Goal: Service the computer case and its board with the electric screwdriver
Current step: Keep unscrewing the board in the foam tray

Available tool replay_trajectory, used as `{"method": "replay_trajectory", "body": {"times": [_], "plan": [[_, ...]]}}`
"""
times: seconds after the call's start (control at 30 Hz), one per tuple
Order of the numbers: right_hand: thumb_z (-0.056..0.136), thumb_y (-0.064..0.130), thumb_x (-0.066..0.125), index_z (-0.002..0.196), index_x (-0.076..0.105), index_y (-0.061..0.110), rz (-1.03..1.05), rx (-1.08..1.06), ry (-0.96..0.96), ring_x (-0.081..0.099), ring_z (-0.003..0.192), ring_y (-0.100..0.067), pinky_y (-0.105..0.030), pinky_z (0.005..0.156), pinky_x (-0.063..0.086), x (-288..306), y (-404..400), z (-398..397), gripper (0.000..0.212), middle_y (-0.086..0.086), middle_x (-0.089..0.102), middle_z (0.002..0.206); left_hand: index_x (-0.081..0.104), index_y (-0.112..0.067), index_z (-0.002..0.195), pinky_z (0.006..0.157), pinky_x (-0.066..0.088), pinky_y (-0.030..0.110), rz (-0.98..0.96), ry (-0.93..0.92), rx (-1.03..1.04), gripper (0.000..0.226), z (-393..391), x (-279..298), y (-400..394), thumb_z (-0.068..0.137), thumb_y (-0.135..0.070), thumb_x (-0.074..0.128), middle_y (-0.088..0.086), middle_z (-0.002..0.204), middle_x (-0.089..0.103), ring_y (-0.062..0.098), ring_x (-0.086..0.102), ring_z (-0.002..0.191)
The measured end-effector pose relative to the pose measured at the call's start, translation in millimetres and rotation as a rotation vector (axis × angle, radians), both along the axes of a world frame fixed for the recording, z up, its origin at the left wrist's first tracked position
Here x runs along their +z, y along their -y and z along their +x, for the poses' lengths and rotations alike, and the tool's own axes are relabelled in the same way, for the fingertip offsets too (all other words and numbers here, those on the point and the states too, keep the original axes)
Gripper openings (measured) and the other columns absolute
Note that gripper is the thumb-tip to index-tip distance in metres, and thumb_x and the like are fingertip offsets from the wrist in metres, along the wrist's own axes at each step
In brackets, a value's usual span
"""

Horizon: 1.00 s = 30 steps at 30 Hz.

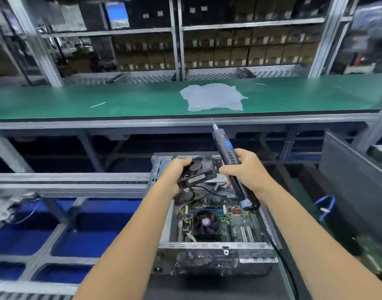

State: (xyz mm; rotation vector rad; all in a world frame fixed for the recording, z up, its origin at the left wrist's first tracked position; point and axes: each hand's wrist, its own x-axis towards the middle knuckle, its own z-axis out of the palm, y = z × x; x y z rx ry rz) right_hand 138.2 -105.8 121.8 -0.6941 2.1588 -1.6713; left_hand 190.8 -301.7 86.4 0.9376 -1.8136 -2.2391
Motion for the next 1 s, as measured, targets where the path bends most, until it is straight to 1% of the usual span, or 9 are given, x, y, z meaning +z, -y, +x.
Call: {"method": "replay_trajectory", "body": {"times": [0.1,0.17,0.27,0.43,0.53,0.63,0.8,0.9,1.0], "plan": [[0.079,0.003,0.072,0.094,0.049,0.027,0.112,0.016,-0.095,0.057,0.062,-0.013,-0.021,0.058,0.049,-2.3,14.2,7.6,0.036,-0.002,0.055,0.082,0.059,-0.006,0.085,0.037,0.043,0.018,0.123,0.130,0.024,0.018,8.1,-5.1,19.9,0.094,-0.012,0.045,0.008,0.081,0.061,0.017,0.057,0.052],[0.078,0.006,0.073,0.108,0.049,0.024,0.163,0.084,-0.116,0.055,0.074,-0.020,-0.033,0.069,0.049,-4.4,19.1,12.0,0.043,-0.015,0.059,0.095,0.057,0.000,0.096,0.037,0.046,0.018,0.233,0.147,0.041,0.018,9.4,-8.2,26.1,0.095,-0.007,0.041,0.014,0.091,0.060,0.020,0.060,0.059],[0.078,0.011,0.078,0.117,0.050,0.024,0.193,0.146,-0.115,0.061,0.082,-0.022,-0.045,0.083,0.053,-7.6,22.8,15.0,0.049,-0.012,0.061,0.104,0.058,0.001,0.092,0.033,0.044,0.017,0.365,0.197,-0.062,0.023,8.9,-11.6,21.8,0.095,-0.010,0.038,0.022,0.082,0.064,0.019,0.060,0.042],[0.081,0.017,0.081,0.112,0.053,0.027,0.107,0.074,-0.086,0.062,0.066,-0.010,-0.030,0.069,0.052,-12.0,20.8,9.8,0.043,0.003,0.061,0.090,0.064,-0.008,0.087,0.029,0.037,0.013,0.365,0.276,-0.369,0.030,7.7,-22.3,15.1,0.096,-0.027,0.042,0.024,0.081,0.069,0.013,0.052,0.038],[0.079,0.019,0.082,0.113,0.055,0.023,0.095,0.046,-0.077,0.060,0.061,-0.011,-0.036,0.067,0.055,-11.7,15.5,2.0,0.043,0.001,0.058,0.086,0.066,-0.013,0.098,0.037,0.043,0.017,0.199,0.275,-0.522,0.035,8.5,-27.0,13.9,0.095,-0.041,0.044,0.017,0.095,0.071,0.019,0.066,0.059],[0.076,0.021,0.085,0.111,0.056,0.023,0.100,0.035,-0.057,0.059,0.061,-0.016,-0.043,0.071,0.056,-12.3,10.9,-5.3,0.046,-0.007,0.059,0.091,0.061,-0.010,0.101,0.050,0.049,0.023,-0.145,0.264,-0.512,0.030,9.0,-28.5,14.5,0.097,-0.033,0.042,0.009,0.092,0.067,0.021,0.068,0.069],[0.075,0.016,0.086,0.118,0.056,0.020,0.150,0.075,-0.006,0.066,0.076,-0.021,-0.046,0.077,0.055,-15.5,9.7,-10.5,0.053,-0.006,0.066,0.098,0.067,-0.027,0.110,0.089,0.046,0.030,-0.318,-0.157,-0.503,0.044,12.8,-9.0,19.0,0.088,-0.060,0.048,-0.006,0.111,0.067,0.010,0.060,0.104],[0.072,0.018,0.088,0.119,0.059,0.015,0.175,0.141,-0.018,0.068,0.084,-0.021,-0.040,0.078,0.056,-14.8,13.9,-9.1,0.056,-0.005,0.069,0.101,0.068,-0.029,0.108,0.084,0.045,0.020,-0.633,-0.305,-0.705,0.031,13.5,10.0,12.2,0.079,-0.037,0.073,-0.010,0.104,0.069,0.004,0.062,0.100],[0.069,0.019,0.090,0.116,0.061,0.015,0.176,0.153,-0.036,0.069,0.093,-0.023,-0.037,0.083,0.056,-15.0,15.5,-6.3,0.055,-0.006,0.071,0.105,0.069,-0.023,0.100,0.079,0.044,0.021,-0.808,-0.319,-0.777,0.021,12.0,16.8,5.3,0.081,-0.015,0.073,-0.008,0.096,0.070,0.006,0.062,0.090]]}}
